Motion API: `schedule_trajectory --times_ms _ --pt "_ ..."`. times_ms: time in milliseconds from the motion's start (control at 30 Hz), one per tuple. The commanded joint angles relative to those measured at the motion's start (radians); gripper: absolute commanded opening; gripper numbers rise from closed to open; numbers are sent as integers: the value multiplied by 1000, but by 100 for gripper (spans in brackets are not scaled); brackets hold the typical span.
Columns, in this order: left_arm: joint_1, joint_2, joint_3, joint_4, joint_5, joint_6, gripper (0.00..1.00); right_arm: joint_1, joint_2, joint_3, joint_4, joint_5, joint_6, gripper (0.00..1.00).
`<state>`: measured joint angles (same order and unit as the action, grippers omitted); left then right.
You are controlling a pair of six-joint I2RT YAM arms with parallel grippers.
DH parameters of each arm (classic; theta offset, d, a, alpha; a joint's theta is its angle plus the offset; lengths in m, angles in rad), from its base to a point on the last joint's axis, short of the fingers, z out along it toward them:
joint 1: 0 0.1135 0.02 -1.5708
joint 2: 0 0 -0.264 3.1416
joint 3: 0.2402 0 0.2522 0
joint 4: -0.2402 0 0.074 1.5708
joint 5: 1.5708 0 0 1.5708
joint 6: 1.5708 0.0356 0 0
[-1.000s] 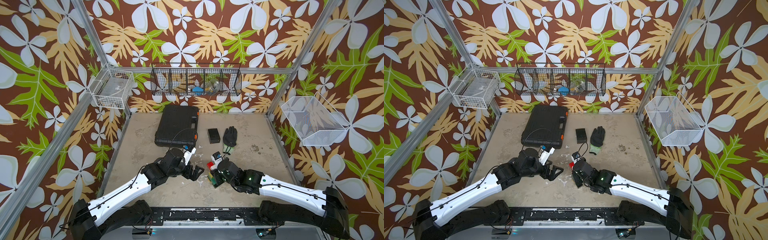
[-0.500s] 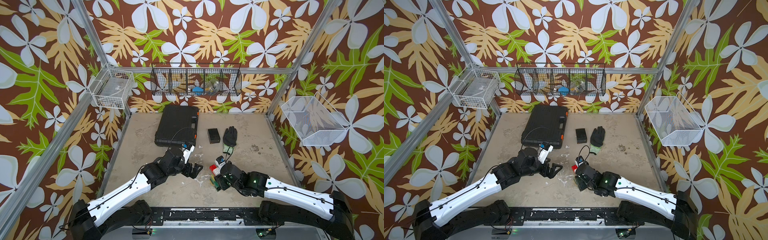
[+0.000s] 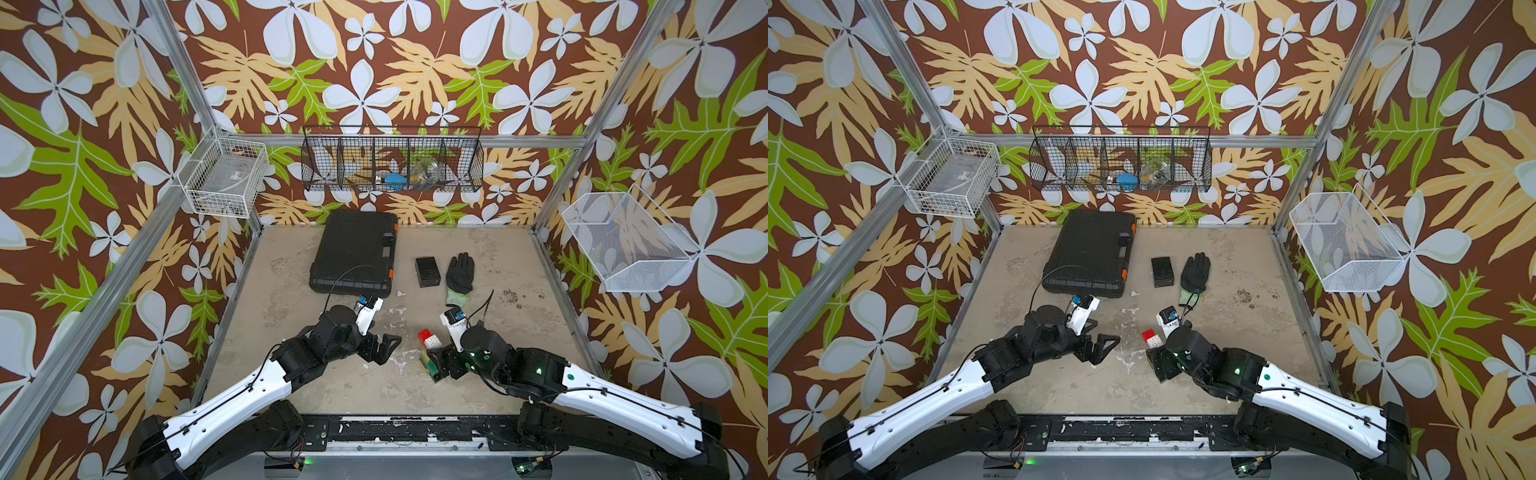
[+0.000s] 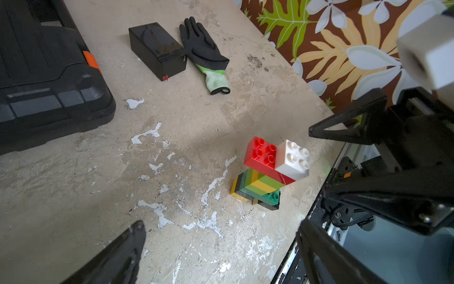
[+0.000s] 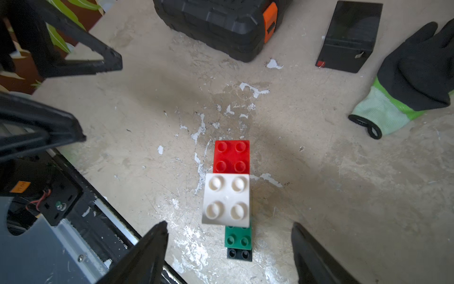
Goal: Assemble a giraffe with lego
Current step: Assemble the lego brick with the lego brick.
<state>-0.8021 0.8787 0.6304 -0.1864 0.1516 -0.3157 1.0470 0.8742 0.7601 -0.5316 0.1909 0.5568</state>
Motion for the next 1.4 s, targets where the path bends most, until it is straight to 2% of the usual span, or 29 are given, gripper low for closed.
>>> schedule_trajectory --times_ms 0,100,267,433,700,833,1000,1367 --pt "-6 -26 -45 117 33 -5 100 -1 -15 31 -43 30 81 83" --pt "-86 -46 -97 192 -42 -43 100 -24 -18 70 -94 22 109 86" --pt "-298 2 -158 343 -247 -93 100 -175 -57 97 -106 -132 146 89" --pt "-382 37 -231 479 -364 -120 100 -244 -59 168 -165 -180 150 89" --pt "-398 105 -318 664 -418 -82 100 -246 -66 193 -211 -212 211 89" --pt "-397 119 -338 707 -431 -91 100 -245 -44 208 -264 -227 174 88" --pt "-398 83 -388 690 -428 -130 99 -237 13 198 -247 -282 102 87" --pt "-398 -23 -455 601 -445 -160 99 -145 187 197 -207 -200 -21 85"
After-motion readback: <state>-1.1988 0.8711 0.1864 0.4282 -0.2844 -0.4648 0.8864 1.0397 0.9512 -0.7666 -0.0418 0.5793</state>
